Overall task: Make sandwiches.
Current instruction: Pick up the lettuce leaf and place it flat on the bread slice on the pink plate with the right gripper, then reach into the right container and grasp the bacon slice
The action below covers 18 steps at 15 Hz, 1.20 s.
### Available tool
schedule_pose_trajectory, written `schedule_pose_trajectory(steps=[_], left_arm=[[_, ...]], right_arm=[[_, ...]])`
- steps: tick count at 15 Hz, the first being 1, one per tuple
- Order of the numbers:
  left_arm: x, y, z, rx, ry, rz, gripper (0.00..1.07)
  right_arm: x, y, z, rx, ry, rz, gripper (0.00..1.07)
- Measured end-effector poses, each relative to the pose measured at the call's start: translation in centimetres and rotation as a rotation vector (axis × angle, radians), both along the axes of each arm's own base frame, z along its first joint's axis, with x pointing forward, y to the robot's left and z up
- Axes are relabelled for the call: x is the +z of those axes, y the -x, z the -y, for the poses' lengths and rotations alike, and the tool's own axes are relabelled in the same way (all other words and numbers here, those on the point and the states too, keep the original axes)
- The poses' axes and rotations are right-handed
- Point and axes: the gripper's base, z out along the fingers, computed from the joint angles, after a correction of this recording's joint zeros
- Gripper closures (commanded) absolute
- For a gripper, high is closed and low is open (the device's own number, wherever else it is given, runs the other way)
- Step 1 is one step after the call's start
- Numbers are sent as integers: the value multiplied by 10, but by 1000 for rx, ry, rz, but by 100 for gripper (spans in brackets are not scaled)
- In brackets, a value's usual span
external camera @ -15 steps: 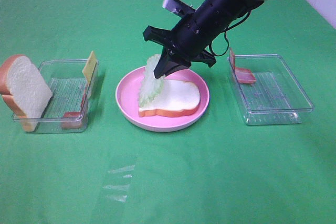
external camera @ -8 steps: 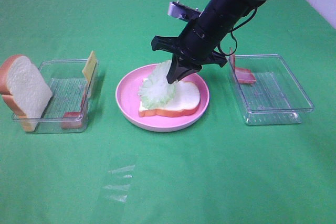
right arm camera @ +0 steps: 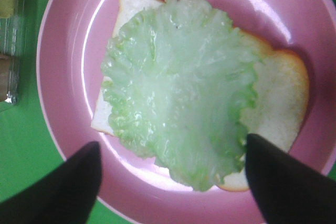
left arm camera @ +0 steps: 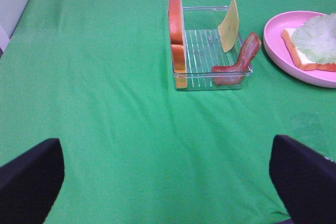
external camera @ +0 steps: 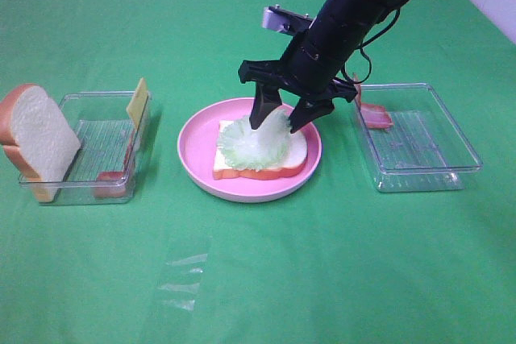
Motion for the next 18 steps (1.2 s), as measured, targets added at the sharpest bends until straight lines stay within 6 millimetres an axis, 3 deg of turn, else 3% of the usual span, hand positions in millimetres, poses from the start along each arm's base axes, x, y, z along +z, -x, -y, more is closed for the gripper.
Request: schedule_pose_trajectory(steps=[6,7,12,13,15,16,18], left_arm=[[0,0,0,0,0,0,4],[0,0,0,0,0,0,4],[0,0,0,0,0,0,4],[0,0,0,0,0,0,4],[0,0,0,0,0,0,4],[0,0,0,0,0,0,4],[0,0,0,0,0,0,4]], right_arm=[[47,13,6,46,6,44,11],[62,14,9,57,22,65,11],[105,2,30,11,188,128,11],[108,-1,34,-5,190,129,11],[106,-15,63,-80,202,103,11],[91,-27,85,-130,218,64,11],[75,-37,97,-163,221,50,11]])
